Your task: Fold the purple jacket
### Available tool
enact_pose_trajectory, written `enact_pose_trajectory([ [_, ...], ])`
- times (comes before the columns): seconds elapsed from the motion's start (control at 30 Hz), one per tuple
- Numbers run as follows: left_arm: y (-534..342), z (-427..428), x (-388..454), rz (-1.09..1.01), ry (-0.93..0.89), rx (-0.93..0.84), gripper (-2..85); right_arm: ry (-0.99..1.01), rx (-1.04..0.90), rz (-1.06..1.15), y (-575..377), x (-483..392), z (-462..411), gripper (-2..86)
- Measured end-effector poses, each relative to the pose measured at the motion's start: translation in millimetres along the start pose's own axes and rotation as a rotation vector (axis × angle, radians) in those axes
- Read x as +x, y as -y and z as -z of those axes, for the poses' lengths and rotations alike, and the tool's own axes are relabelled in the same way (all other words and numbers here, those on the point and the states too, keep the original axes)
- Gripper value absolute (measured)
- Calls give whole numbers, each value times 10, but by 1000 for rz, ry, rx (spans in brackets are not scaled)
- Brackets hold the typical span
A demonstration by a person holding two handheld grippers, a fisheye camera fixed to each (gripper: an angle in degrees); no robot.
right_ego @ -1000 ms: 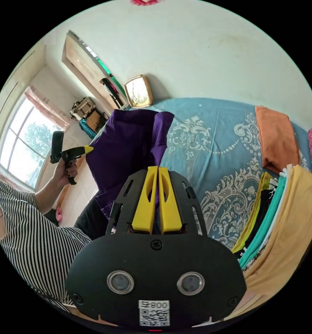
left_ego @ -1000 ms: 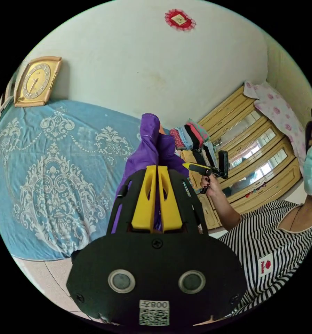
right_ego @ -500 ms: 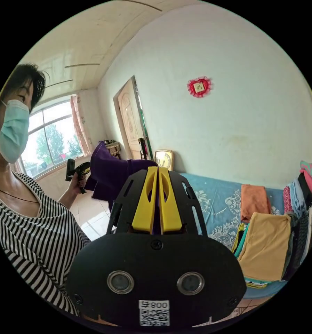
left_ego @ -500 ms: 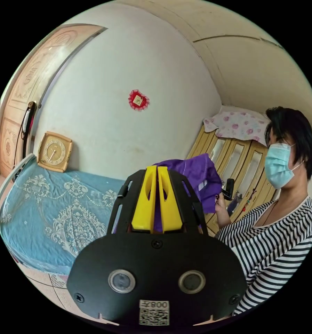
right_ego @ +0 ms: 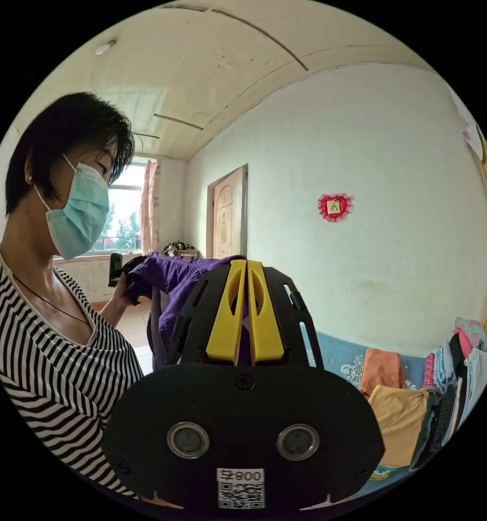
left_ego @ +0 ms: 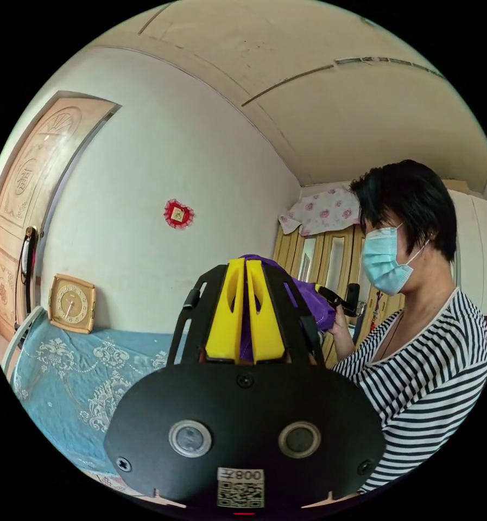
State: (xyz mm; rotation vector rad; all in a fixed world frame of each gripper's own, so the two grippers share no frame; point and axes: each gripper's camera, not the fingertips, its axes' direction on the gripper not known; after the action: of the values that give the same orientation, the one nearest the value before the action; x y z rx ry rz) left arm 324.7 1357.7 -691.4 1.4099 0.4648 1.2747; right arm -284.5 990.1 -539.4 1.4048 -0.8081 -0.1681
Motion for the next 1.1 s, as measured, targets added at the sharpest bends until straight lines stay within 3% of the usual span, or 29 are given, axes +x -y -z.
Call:
enact_pose_trajectory([
  [0.17,325,-175,-200,-55,33,13,2,-48,24,28,201,156,-186,0],
  [0.37,702,-854,-1008,-37,100,-78,2,-128,-35,1,487,915,-1028,0],
  [0.67,738,-2607,-3265,202,370,-387,8,-202,-354,-188,684,3015,-3419,1],
  [0.9,-378,-3519,-5187,523,432,-710,29,-286,-753,-428,-375,4743,-5336,10],
  [1.0,-875,-3411,-5611,616,499,-782,33,-318,-856,-543,-1102,5226,-5591,10],
  [1.1,-1378,-3088,-5861,742,412,-860,43,-298,-944,-614,-1805,5438,-5556,13],
])
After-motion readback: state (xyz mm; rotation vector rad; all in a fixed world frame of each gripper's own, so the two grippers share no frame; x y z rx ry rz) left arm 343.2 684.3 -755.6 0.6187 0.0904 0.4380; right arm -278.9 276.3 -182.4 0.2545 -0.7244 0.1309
